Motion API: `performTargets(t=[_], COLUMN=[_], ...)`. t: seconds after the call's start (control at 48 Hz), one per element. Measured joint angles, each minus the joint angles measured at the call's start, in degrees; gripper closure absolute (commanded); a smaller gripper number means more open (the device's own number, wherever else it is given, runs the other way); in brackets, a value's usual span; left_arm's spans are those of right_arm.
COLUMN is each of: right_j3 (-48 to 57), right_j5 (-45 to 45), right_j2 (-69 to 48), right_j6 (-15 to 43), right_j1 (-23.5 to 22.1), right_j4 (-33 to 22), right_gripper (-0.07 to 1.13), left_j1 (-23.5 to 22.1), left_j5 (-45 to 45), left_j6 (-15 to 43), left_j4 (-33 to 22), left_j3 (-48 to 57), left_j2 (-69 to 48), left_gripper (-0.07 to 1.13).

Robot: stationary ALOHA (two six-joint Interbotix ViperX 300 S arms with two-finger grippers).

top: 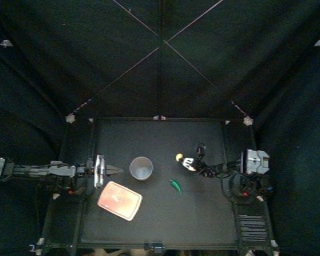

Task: Pick the chip then place it on the pink plate
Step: Place chip on the pink plate

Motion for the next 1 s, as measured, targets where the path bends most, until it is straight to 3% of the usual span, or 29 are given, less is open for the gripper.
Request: performTargets(t=[0.125,0.229,0.542,0.771,1.0], right_j3=[-0.35,-1.32,-13.18,-26.19,-40.87], right_j5=[0.26,0.79,6.77,9.40,10.02], right_j2=[-0.70,-3.08,-8.61,2.72,16.08], right_j6=[-0.09,0.00,0.44,0.35,0.53], right_j1=[0.26,2.99,19.69,25.93,26.10], right_j4=[-1.67,-7.38,-30.76,-38.67,-42.89], right_gripper=[0.64,0.64,0.64,0.64,0.63], left_j1=[-0.18,-0.18,-0.26,-0.18,0.62], left_j5=[0.00,0.00,0.09,0.00,0.00], left_j6=[0.00,0.09,0.00,0.09,0.09], left_j4=[0.00,0.00,0.00,0.00,0.09], left_j3=[0.18,0.35,1.76,1.58,1.49], left_j2=[0.00,0.00,-0.09,-0.09,-0.09], left_gripper=[1.01,1.01,1.01,1.01,1.01])
